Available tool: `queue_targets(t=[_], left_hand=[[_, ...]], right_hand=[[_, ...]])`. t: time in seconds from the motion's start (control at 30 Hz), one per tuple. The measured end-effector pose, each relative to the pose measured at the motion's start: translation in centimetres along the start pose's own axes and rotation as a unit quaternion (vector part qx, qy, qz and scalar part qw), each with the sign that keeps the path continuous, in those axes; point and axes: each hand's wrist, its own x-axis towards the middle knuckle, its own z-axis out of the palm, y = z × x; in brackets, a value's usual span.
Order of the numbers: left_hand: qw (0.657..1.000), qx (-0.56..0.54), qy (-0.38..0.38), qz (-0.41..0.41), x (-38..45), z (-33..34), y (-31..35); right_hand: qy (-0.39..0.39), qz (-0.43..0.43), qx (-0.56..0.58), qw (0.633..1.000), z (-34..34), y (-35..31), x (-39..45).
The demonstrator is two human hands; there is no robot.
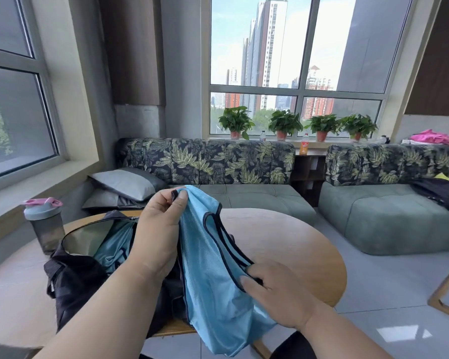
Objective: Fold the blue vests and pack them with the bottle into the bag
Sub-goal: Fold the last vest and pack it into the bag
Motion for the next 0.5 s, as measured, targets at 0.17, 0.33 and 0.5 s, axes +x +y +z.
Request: queue_targets(t=[0.17,0.33,0.5], left_hand=[[0.999,-0.002,0.04,-0.002,0.8,-1.2,0.2],[0.998,-0.021,0.052,0.008,1.3,-1.7,-0.2],[0.998,-0.045,0.048,-0.014,1.0,-1.4,-0.1]], right_hand=[[0.14,-0.08,0.015,0.987,-0.4,1.8,0.0],[0.244,-0.133,-0.033,0.96,-0.7,2.0,0.4],[0.179,-0.1,-0.079,0.976,0.0,3.0,0.6]])
